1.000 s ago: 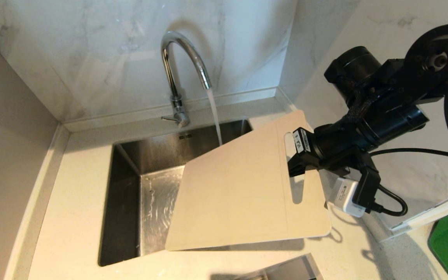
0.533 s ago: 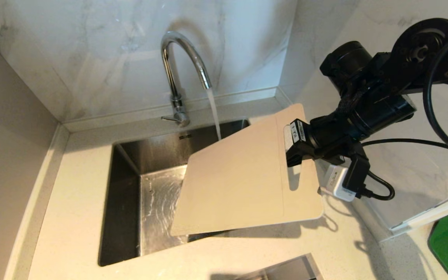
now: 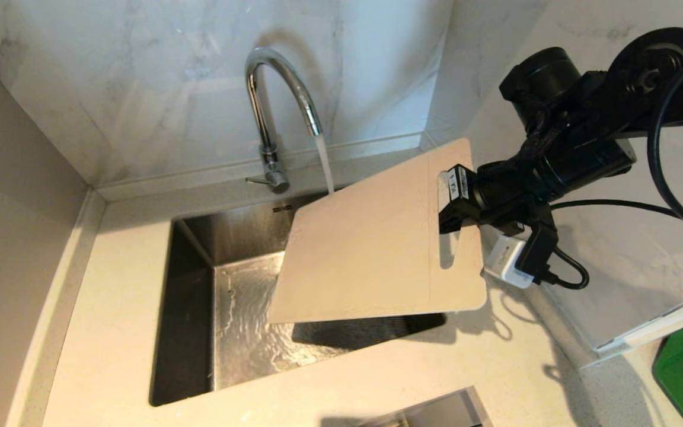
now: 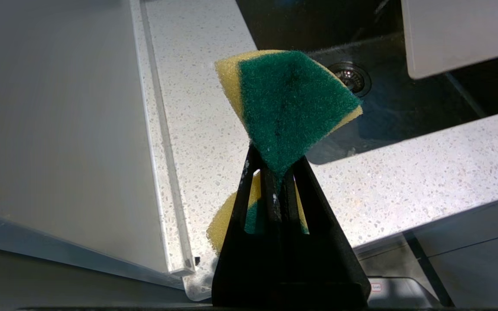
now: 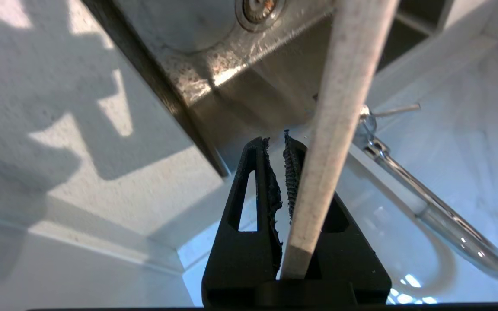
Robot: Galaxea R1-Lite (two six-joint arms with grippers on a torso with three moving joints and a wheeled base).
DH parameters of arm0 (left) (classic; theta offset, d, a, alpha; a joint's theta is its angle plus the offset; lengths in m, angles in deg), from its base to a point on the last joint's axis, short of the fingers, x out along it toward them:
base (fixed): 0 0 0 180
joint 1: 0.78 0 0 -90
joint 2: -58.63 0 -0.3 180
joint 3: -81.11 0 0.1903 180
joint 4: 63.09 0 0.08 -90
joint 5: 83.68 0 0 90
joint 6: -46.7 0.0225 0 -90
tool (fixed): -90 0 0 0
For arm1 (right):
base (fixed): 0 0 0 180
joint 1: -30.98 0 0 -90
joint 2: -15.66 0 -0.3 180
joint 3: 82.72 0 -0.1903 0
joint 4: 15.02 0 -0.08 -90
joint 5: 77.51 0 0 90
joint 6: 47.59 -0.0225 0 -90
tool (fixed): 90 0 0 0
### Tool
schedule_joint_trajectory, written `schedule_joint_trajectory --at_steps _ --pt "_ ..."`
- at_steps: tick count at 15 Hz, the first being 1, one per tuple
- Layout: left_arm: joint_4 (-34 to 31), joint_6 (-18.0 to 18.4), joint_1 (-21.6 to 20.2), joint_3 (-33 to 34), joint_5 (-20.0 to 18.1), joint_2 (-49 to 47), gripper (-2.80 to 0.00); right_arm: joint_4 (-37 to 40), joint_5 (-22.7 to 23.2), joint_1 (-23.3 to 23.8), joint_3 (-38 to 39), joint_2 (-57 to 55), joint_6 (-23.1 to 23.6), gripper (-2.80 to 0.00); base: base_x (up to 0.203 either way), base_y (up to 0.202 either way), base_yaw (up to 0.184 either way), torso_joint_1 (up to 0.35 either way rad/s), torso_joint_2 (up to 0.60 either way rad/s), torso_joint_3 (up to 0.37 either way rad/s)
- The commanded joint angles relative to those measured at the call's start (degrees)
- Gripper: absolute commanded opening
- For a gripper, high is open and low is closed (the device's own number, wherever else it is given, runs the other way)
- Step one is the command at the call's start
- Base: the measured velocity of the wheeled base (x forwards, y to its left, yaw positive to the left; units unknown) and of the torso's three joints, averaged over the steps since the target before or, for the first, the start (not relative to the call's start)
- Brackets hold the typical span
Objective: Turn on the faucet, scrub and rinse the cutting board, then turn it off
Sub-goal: Scrub the cutting board underwater
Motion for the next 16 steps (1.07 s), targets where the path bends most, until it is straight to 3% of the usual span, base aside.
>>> schedule_joint_trajectory --at_steps 1,16 --pt "0.02 -0.04 -0.02 0.0 0.01 0.13 -2.8 -1.1 0.22 -0.03 0.09 1.22 0.89 -2.8 0.0 0.0 0.0 0.0 0.0 0.0" --pt "0.02 -0.04 -0.02 0.0 0.01 0.13 -2.8 -7.07 0.69 -6.8 0.15 -3.9 0.89 -2.8 0.0 0.0 0.0 0.0 0.0 0.0"
